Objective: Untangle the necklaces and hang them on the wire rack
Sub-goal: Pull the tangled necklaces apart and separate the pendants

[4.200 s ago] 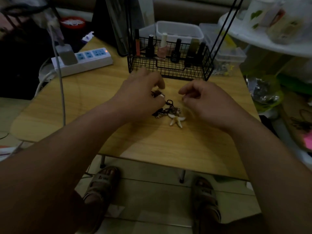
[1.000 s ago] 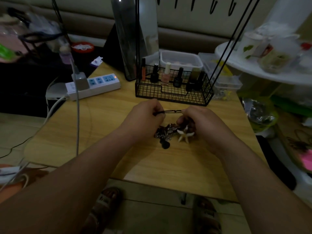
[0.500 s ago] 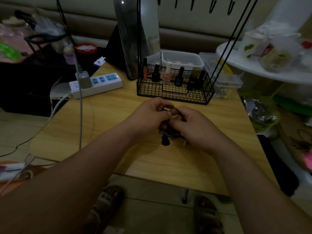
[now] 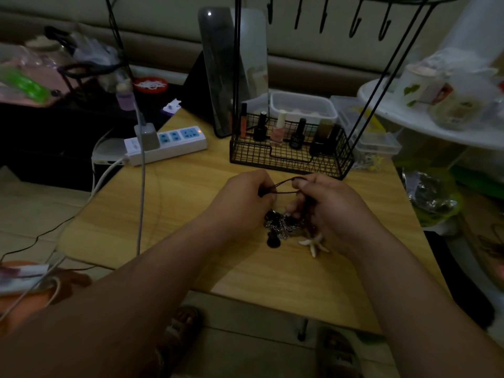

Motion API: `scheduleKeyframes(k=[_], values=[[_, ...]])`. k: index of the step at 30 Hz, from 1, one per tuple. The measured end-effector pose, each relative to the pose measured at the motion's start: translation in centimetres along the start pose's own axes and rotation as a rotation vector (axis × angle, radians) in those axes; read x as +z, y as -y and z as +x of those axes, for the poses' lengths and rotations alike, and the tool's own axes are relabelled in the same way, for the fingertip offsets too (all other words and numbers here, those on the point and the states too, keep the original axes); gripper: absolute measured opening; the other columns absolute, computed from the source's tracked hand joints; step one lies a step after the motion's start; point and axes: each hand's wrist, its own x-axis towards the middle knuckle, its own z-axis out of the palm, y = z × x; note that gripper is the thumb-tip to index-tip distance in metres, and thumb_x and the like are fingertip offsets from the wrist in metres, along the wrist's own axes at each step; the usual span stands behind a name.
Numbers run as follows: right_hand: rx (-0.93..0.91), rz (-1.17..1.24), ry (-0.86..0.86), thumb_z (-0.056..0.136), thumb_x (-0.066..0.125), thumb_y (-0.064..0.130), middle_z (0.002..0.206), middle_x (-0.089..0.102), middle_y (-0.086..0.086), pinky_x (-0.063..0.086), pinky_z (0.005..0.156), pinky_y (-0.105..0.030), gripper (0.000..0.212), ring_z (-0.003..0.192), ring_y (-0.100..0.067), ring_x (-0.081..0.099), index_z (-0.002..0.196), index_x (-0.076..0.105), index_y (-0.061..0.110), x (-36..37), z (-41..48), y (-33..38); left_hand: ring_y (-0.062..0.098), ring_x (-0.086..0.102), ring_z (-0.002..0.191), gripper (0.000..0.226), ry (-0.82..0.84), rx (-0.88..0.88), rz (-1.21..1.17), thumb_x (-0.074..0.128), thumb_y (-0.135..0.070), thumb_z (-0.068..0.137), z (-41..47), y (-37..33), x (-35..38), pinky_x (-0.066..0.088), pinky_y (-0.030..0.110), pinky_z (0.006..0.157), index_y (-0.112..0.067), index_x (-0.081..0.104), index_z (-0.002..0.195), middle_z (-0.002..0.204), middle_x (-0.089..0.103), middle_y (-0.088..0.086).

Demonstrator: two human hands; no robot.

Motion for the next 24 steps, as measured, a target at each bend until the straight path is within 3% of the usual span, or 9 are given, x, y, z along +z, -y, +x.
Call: scheduleKeyframes(k=[3,6,10,13,17,21,24], values=[[0.007,-0.023,-0.014,0.104,0.058,0.02,0.063,0.058,-0.001,0.049,0.069,-0.04,0.012,0.061,-0.018,0.063,0.103,0.065,0.01,-0.1,0.1,-0.1,0.011,0.066,0.074,0.013,0.0,-0.029,-0.078,0.063,-0.028,0.103,0.2,-0.4,-0.1,0.048,0.028,0.061,-0.02,0.07,0.095,0.082,0.07,-0.001],[-0.07,-0.426,0.054,0.1,0.064,0.035,0.065,0.064,0.009,0.046,0.06,-0.029,0.015,0.058,-0.008,0.06,0.104,0.071,0.023,-0.2,-0.6,-0.1,0.016,0.069,0.065,0.019,0.031,-0.099,-0.277,0.059,-0.028,0.105,0.4,-1.2,-0.3,0.054,0.029,0.059,-0.016,0.071,0.097,0.08,0.074,0.008],[-0.134,-0.635,0.094,0.097,0.07,0.036,0.062,0.068,0.012,0.041,0.048,-0.016,0.017,0.051,0.003,0.058,0.086,0.075,0.024,0.4,-1.2,0.0,0.013,0.069,0.075,0.003,0.017,-0.114,-0.424,0.067,-0.018,0.1,0.5,-1.5,-0.3,0.059,0.034,0.072,-0.017,0.07,0.101,0.087,0.072,0.003],[-0.147,-0.738,0.053,0.097,0.069,0.036,0.053,0.06,0.011,0.036,0.044,-0.018,0.027,0.043,0.002,0.048,0.076,0.071,0.02,0.6,-1.3,-0.2,0.009,0.066,0.078,0.01,0.041,-0.076,-0.429,0.068,-0.011,0.098,0.3,-1.7,-0.5,0.057,0.028,0.073,-0.016,0.071,0.106,0.089,0.07,0.0],[-0.116,-0.577,0.011,0.102,0.063,0.032,0.055,0.058,0.009,0.037,0.05,-0.026,0.025,0.042,-0.002,0.047,0.082,0.07,0.018,0.5,-1.1,-0.4,0.016,0.069,0.088,0.02,0.086,-0.085,-0.415,0.066,-0.01,0.096,0.0,-1.5,-0.6,0.059,0.036,0.08,-0.021,0.071,0.112,0.099,0.071,0.003],[-0.065,-0.355,-0.001,0.105,0.058,0.031,0.054,0.05,0.002,0.035,0.049,-0.026,0.027,0.047,-0.012,0.041,0.085,0.066,0.014,0.2,-1.2,-0.5,0.011,0.07,0.087,0.025,0.2,-0.08,-0.376,0.066,-0.011,0.094,-0.4,-1.3,-0.9,0.058,0.027,0.072,-0.021,0.07,0.117,0.1,0.073,0.001],[-0.031,-0.167,0.01,0.106,0.055,0.028,0.056,0.048,0.0,0.036,0.052,-0.029,0.03,0.051,-0.015,0.039,0.08,0.062,0.014,-0.1,-1.0,-0.5,0.015,0.072,0.097,0.023,0.253,-0.05,-0.29,0.071,-0.016,0.094,-0.5,-1.0,-0.9,0.061,0.034,0.086,-0.023,0.07,0.116,0.105,0.075,-0.001]])
